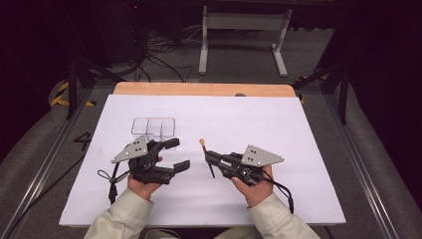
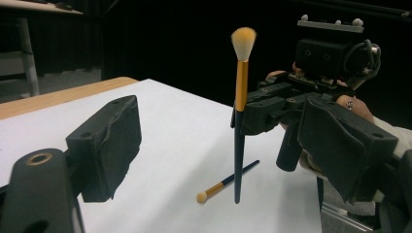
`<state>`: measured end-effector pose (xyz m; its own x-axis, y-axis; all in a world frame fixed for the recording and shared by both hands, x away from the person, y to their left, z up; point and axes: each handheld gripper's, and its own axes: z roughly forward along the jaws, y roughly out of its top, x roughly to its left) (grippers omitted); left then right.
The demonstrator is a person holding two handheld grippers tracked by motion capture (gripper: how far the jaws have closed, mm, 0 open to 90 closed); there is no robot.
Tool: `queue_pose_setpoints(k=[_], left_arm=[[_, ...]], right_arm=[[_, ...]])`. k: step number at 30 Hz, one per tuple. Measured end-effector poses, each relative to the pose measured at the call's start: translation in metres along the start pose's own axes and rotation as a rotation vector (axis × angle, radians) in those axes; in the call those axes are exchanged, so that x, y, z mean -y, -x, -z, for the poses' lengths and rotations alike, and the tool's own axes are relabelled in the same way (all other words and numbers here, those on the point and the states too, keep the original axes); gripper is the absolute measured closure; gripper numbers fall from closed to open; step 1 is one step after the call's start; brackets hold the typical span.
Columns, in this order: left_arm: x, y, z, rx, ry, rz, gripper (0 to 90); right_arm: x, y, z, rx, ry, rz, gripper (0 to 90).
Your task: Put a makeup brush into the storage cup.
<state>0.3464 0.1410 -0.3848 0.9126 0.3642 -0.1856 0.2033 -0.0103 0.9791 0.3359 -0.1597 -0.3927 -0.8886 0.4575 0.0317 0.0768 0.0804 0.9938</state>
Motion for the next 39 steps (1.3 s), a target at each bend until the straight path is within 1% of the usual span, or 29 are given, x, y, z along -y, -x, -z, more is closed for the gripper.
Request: queue_pose_setpoints(k=[3,7,10,14,21,24,25,26,27,28,29,30,36,38,39], left_arm=[[-0.001,0.001,-0.003,0.005,0.0,-0.002,18.4],[-0.002,0.003,-0.007,0.015,-0.007,-0.006,19.9],[-0.003,0.003,-0.009,0.017,-0.011,-0.014,21.0],[-0.003,0.004,-0.012,0.03,-0.011,-0.014,23.1],[-0.004,0.007,-0.019,0.053,-0.015,-0.03,28.7],[-0.004,0.007,-0.019,0.066,-0.017,-0.03,30.9],[-0.004,0.007,-0.02,0.07,-0.016,-0.03,33.4],[-0.004,0.007,-0.02,0.078,-0.014,-0.027,33.4],[-0.003,0.006,-0.02,0.086,-0.01,-0.026,35.6],[-0.003,0.006,-0.02,0.089,-0.003,-0.028,39.2],[-0.003,0.006,-0.02,0.089,-0.003,-0.028,41.0],[-0.004,0.006,-0.021,0.094,-0.002,-0.026,41.0],[-0.003,0.006,-0.02,0.096,-0.004,-0.023,52.4],[-0.003,0.007,-0.02,0.097,-0.003,-0.024,58.6],[-0.003,0.007,-0.02,0.095,-0.004,-0.026,58.6]], right_arm=[[0.002,-0.002,-0.001,-0.005,0.007,0.0,84.0],[0.004,-0.004,-0.004,-0.012,0.002,-0.001,84.0],[0.005,-0.005,-0.005,-0.014,0.005,-0.003,84.0],[0.006,-0.006,-0.006,-0.013,0.006,-0.005,84.0],[0.01,-0.01,-0.011,-0.031,0.004,-0.008,84.0],[0.01,-0.011,-0.012,-0.038,0.006,-0.011,84.0],[0.01,-0.012,-0.013,-0.047,0.009,-0.013,84.0],[0.01,-0.012,-0.013,-0.047,0.009,-0.013,84.0],[0.011,-0.013,-0.013,-0.048,0.009,-0.012,84.0],[0.011,-0.015,-0.015,-0.058,0.008,-0.012,84.0],[0.011,-0.015,-0.015,-0.058,0.008,-0.012,84.0],[0.011,-0.016,-0.016,-0.06,0.007,-0.012,84.0],[0.012,-0.017,-0.016,-0.053,0.008,-0.013,84.0],[0.012,-0.017,-0.017,-0.051,0.008,-0.011,84.0],[0.012,-0.017,-0.017,-0.051,0.008,-0.011,84.0]])
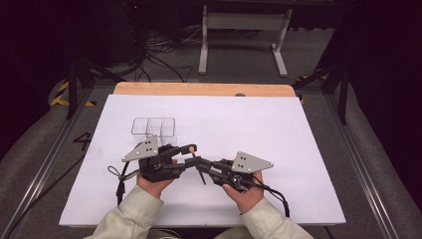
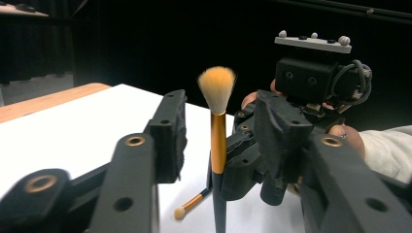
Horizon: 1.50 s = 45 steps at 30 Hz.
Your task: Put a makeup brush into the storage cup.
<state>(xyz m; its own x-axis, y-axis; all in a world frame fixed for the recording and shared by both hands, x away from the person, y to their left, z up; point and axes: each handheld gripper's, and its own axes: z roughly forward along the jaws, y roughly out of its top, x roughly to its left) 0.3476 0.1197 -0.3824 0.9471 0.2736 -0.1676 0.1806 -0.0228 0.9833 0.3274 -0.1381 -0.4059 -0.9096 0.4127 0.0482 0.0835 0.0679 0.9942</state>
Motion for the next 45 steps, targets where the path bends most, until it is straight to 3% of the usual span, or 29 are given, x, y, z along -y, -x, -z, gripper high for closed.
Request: queue_pose_setpoints(k=[3,11,15,20,28,34,38,42,45], left_arm=[[0.0,0.0,0.001,-0.003,-0.001,-0.002,66.3],[0.003,-0.001,0.001,-0.004,-0.005,0.022,73.4],[0.002,0.0,0.001,-0.017,-0.003,0.008,81.7],[0.002,0.0,0.002,-0.013,-0.007,0.019,82.8],[0.0,0.002,0.002,-0.021,-0.021,0.001,83.7],[-0.007,0.001,0.007,-0.037,-0.039,-0.015,83.8],[-0.015,0.0,0.012,-0.061,-0.069,-0.032,83.8],[-0.024,-0.002,0.018,-0.096,-0.097,-0.061,83.8],[-0.029,-0.005,0.022,-0.111,-0.102,-0.057,83.9]], right_arm=[[0.0,0.0,0.0,0.001,-0.001,0.001,84.0],[0.0,0.0,0.001,0.008,0.004,0.005,84.0],[0.0,0.0,0.0,0.008,0.002,0.005,84.0],[0.0,0.0,0.0,0.009,0.0,0.007,84.0],[-0.001,0.0,0.0,0.007,-0.006,0.02,82.9],[-0.005,0.003,0.004,0.03,-0.006,0.026,59.7],[-0.008,0.006,0.009,0.045,0.008,0.02,48.9],[-0.012,0.01,0.017,0.066,0.021,0.016,44.1],[-0.013,0.013,0.022,0.081,0.028,0.014,43.5]])
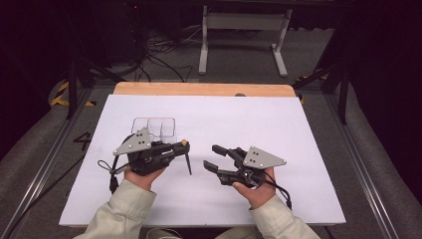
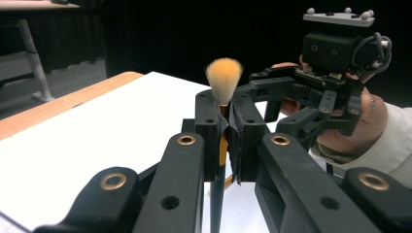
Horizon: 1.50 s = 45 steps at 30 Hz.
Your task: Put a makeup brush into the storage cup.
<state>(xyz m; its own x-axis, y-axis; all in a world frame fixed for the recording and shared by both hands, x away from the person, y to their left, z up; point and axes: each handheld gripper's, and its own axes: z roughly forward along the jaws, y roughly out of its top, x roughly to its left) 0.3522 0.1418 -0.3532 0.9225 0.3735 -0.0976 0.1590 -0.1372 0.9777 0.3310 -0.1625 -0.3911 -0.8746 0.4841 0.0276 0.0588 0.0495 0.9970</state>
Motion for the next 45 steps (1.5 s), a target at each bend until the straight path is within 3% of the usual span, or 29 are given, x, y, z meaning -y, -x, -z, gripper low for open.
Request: queue_pose_setpoints(k=[8,22,34,45], left_arm=[[-0.011,-0.008,0.013,-0.038,-0.004,-0.005,83.9],[-0.021,-0.022,0.031,-0.088,-0.018,-0.006,83.9],[-0.029,-0.036,0.041,-0.131,-0.004,-0.006,83.9],[-0.039,-0.041,0.049,-0.187,0.016,-0.02,84.0]], right_arm=[[-0.005,0.007,0.012,0.048,0.003,0.011,36.7],[-0.008,0.022,0.028,0.105,-0.017,-0.021,27.0],[-0.007,0.029,0.044,0.153,-0.016,-0.027,26.6],[-0.008,0.03,0.056,0.182,-0.01,-0.031,26.6]])
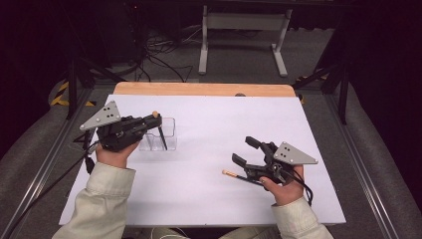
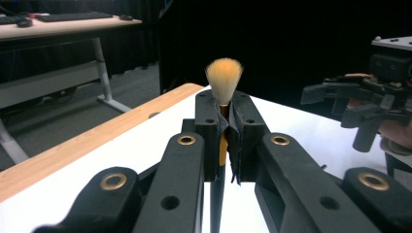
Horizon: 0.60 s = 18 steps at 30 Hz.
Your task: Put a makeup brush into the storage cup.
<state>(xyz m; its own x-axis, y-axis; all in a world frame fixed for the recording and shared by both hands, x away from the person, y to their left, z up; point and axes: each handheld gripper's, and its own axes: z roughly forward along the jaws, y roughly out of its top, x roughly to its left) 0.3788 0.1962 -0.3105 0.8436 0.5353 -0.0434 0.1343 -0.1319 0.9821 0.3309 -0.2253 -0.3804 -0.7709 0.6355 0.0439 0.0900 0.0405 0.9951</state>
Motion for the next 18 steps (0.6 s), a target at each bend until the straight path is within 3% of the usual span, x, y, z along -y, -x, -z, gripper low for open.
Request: queue_pose_setpoints(k=[12,18], left_arm=[[-0.005,-0.006,-0.003,-0.095,-0.002,-0.024,84.0],[-0.003,-0.012,-0.003,-0.135,-0.004,0.0,84.0]], right_arm=[[0.0,0.003,0.004,0.015,0.001,-0.007,26.6],[0.001,0.003,0.004,0.012,-0.002,-0.009,26.6]])
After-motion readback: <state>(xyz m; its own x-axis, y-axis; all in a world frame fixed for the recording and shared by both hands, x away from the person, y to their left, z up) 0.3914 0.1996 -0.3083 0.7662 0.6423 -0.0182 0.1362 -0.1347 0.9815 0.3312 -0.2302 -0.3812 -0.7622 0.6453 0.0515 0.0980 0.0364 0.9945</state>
